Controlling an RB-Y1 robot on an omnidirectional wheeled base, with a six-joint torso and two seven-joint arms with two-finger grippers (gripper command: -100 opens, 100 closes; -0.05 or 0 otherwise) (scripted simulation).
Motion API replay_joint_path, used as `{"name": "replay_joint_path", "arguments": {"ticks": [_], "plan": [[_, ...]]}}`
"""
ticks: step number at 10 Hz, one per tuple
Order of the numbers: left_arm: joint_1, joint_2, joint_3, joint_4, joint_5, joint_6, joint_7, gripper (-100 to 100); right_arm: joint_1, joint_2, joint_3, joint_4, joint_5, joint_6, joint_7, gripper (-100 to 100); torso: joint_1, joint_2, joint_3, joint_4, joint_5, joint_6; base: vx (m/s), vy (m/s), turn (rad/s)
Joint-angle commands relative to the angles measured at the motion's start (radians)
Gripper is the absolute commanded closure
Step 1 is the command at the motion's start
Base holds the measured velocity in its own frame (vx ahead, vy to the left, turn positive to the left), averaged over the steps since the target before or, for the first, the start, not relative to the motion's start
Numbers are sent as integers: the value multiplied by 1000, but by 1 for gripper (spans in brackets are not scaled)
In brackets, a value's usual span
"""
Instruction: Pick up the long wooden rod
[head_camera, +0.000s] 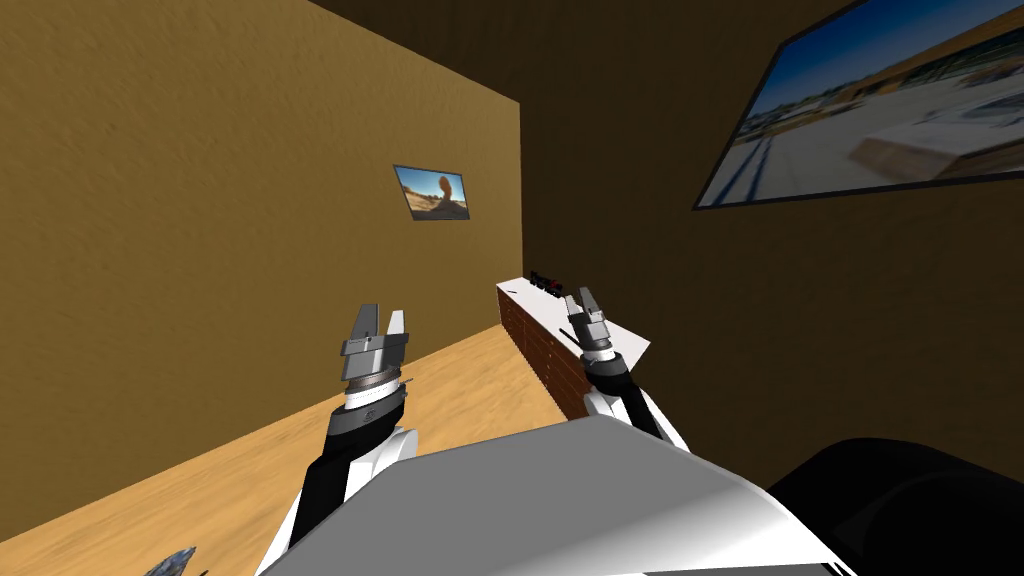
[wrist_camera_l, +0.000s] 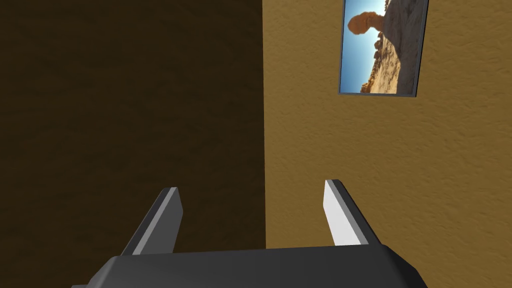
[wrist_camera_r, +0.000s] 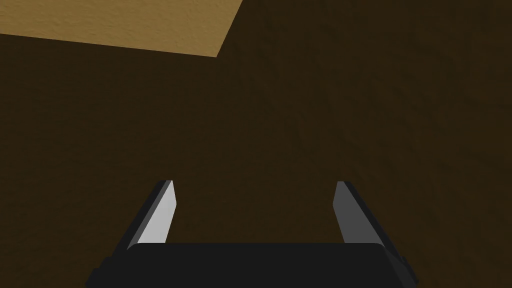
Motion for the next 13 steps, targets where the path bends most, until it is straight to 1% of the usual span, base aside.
{"name": "replay_joint_path", "arguments": {"ticks": [1, 2, 4, 7, 8, 9, 10, 11, 12, 13], "plan": [[0, 0, 0, 0, 0, 0, 0, 0, 11, -50, 25, 17, 31, -32, -8, -100, 0, 0, 0, 0, 0, 0, 83, 198, -90], [0, 0, 0, 0, 0, 0, 0, 0, 11, -61, 25, 17, 31, -32, -8, -100, -1, 0, 0, 0, 0, 0, 49, 129, -15], [0, 0, 0, 0, 0, 0, 0, 0, 34, -129, 52, 37, 76, -57, -20, -100, -7, 1, 1, 0, -1, 0, 87, 115, -54], [0, 0, 0, 0, 0, 0, 0, 0, 80, -225, 89, 88, 156, -87, -37, -100, -3, -6, -4, -1, -1, 0, 170, 169, -62], [0, 0, 0, 0, 0, 0, 0, 0, 80, -232, 89, 88, 156, -87, -37, -100, -3, -8, -4, -2, -1, 0, 125, 89, -12], [0, 0, 0, 0, 0, 0, 0, 0, 99, -269, 100, 110, 186, -94, -42, -100, -8, -5, -3, -1, -1, 0, 110, 49, -8], [0, 0, 0, 0, 0, 0, 0, 0, 120, -294, 110, 137, 216, -99, -47, -100, -11, -4, -2, -1, -2, 0, 147, 85, -23], [0, 0, 0, 0, 0, 0, 0, 0, 120, -307, 110, 137, 216, -99, -47, -100, -10, -5, -3, -1, -2, 0, 113, 61, -21], [0, 0, 0, 0, 0, 0, 0, 0, 144, -346, 120, 166, 248, -102, -51, -100, -11, -4, -2, -1, -2, 0, 130, 49, -7], [0, 0, 0, 0, 0, 0, 0, 0, 170, -374, 127, 195, 280, -103, -55, -100, -12, -4, -2, -1, -3, 0, 190, 64, -6]]}}
